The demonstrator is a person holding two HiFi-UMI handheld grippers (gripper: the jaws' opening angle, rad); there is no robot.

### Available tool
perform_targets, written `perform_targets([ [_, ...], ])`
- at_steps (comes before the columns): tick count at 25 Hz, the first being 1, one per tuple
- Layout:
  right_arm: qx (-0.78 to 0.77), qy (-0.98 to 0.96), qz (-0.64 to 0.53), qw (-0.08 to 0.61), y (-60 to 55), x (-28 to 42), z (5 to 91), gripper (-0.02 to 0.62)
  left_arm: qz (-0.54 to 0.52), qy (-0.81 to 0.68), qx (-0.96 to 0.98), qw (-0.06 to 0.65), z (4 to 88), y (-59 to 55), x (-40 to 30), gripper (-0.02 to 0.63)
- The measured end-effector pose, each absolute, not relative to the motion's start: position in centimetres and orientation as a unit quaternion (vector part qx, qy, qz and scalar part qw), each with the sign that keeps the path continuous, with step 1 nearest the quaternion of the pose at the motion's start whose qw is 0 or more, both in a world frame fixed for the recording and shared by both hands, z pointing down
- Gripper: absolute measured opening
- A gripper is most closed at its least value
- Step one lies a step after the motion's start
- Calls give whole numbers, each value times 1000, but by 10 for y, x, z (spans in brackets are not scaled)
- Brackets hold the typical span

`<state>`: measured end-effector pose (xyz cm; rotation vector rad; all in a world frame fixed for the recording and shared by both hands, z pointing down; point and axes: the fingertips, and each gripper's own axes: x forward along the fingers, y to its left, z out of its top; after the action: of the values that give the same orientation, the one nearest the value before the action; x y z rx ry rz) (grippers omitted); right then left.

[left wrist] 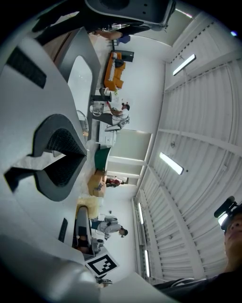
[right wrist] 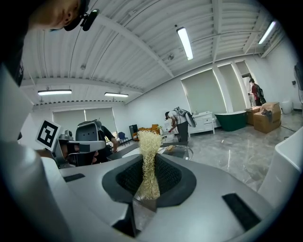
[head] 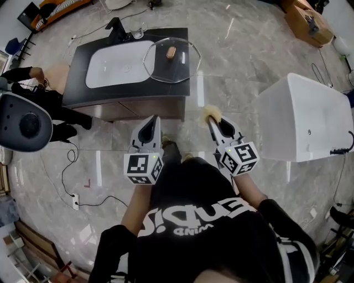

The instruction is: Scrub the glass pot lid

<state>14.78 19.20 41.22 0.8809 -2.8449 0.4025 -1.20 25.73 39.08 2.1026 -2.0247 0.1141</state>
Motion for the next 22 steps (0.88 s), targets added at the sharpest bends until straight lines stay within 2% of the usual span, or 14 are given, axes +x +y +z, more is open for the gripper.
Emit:
perform_targets([
  [22, 304, -938, 147, 81, 61, 73, 426, 48, 47, -674, 726, 126, 409, 116, -86, 14],
])
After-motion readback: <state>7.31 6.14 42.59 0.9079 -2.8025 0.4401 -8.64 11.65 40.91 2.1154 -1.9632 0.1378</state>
